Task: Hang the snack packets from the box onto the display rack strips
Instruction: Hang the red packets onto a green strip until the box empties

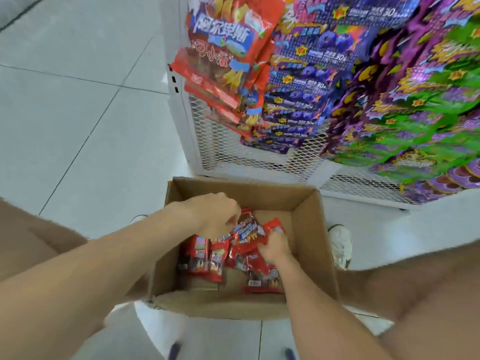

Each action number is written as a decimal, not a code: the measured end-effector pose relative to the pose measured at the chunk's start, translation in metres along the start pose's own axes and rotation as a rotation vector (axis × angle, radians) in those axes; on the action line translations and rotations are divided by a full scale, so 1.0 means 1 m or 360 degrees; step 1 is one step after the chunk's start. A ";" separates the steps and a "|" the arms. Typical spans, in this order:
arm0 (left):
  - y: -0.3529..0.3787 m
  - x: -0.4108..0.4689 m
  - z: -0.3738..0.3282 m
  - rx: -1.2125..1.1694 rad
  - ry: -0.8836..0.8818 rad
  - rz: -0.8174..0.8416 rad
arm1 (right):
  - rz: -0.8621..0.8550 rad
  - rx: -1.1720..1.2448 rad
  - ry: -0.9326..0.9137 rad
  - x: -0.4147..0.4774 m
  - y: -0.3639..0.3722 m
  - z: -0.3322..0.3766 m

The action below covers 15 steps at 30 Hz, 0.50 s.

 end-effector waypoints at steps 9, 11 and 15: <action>0.005 0.002 0.011 0.0035 -0.0166 0.0073 | -0.0297 0.0018 0.0090 -0.007 0.031 0.047; 0.004 0.001 0.008 0.0011 -0.0162 0.0060 | -0.0436 0.0052 0.0103 -0.012 0.019 0.044; 0.000 0.002 0.007 -0.0029 -0.0187 0.0032 | -0.0595 -0.0234 -0.0023 -0.027 -0.022 0.043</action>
Point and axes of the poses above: each hand's wrist, its own x-axis towards the middle knuckle, its own y-axis out of the palm, z = x × y, the point moved 1 cm from there along x, towards the middle knuckle, and after that the axes turned 9 degrees about -x, right-handed, at the moved point
